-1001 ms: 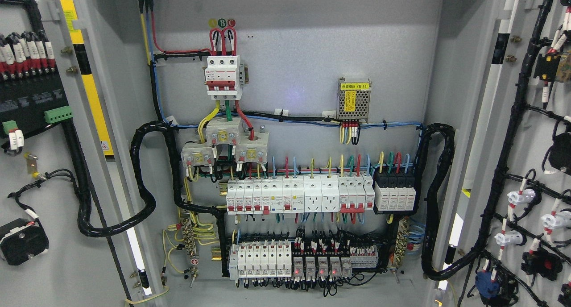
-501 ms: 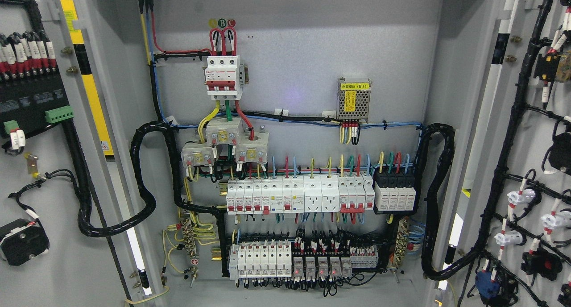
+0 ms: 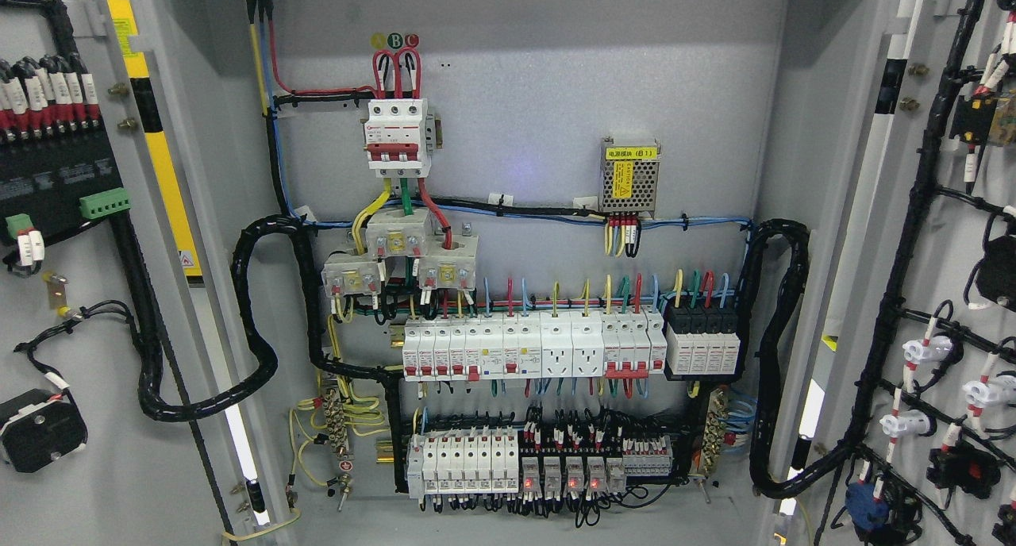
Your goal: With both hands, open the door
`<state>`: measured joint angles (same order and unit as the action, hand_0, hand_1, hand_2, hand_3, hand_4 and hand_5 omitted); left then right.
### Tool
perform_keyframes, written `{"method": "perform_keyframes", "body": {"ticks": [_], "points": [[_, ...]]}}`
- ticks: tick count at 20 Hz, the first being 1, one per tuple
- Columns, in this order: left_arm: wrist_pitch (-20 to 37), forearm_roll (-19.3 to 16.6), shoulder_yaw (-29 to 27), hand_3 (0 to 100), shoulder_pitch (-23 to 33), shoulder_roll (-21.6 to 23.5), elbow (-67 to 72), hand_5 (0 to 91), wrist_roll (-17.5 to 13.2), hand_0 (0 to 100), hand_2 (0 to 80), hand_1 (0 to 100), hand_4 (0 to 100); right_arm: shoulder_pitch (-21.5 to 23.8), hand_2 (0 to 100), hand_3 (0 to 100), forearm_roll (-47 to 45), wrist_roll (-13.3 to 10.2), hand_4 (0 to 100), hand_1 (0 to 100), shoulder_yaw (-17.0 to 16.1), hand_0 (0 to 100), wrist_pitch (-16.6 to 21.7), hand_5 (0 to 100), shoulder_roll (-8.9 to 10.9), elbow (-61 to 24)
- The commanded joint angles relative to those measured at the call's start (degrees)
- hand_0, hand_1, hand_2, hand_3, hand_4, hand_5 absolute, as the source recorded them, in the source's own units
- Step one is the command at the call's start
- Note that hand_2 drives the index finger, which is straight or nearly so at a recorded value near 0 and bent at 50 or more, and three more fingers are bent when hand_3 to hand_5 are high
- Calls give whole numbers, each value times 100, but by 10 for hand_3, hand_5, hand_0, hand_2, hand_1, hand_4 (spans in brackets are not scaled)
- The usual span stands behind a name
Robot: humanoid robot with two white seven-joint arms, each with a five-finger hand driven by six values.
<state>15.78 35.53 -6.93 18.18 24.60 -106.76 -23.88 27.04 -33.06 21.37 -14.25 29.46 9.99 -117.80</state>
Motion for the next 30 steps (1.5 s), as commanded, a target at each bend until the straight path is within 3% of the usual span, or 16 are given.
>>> {"method": "perform_keyframes", "body": {"ticks": [1,5,11,14,18,22,30], "points": [[-4,-826,2001,79,-95,-306,-161,0,365,0,0,0,0,-32,0,0,211,-28,0,120,616,213,-46,0,82,91],[-4,-1030,2328,85,-104,-570,260,0,691,0,0,0,0,-50,0,0,607,-28,0,115,923,212,-55,0,64,187],[-4,-1082,2450,97,-113,-939,1507,0,710,0,0,0,0,-67,0,0,1063,-10,0,105,1600,213,-46,0,3,1126],[13,-1494,2557,99,-113,-1080,2210,0,718,0,0,0,0,-85,0,0,1117,-19,0,102,1819,213,-46,0,-33,1802],[75,-1873,2522,106,-139,-1387,3124,0,718,0,0,0,0,-85,0,0,1126,-10,0,91,1952,214,7,0,-33,2953],[84,-1900,2530,107,-393,-1668,4302,0,718,0,0,0,0,-94,0,0,1126,-19,0,89,2154,215,7,0,-41,4507],[796,-1918,2504,109,-1044,-2161,7149,0,753,0,0,0,0,-488,0,0,1143,42,0,77,2180,215,42,0,-560,7610]]}}
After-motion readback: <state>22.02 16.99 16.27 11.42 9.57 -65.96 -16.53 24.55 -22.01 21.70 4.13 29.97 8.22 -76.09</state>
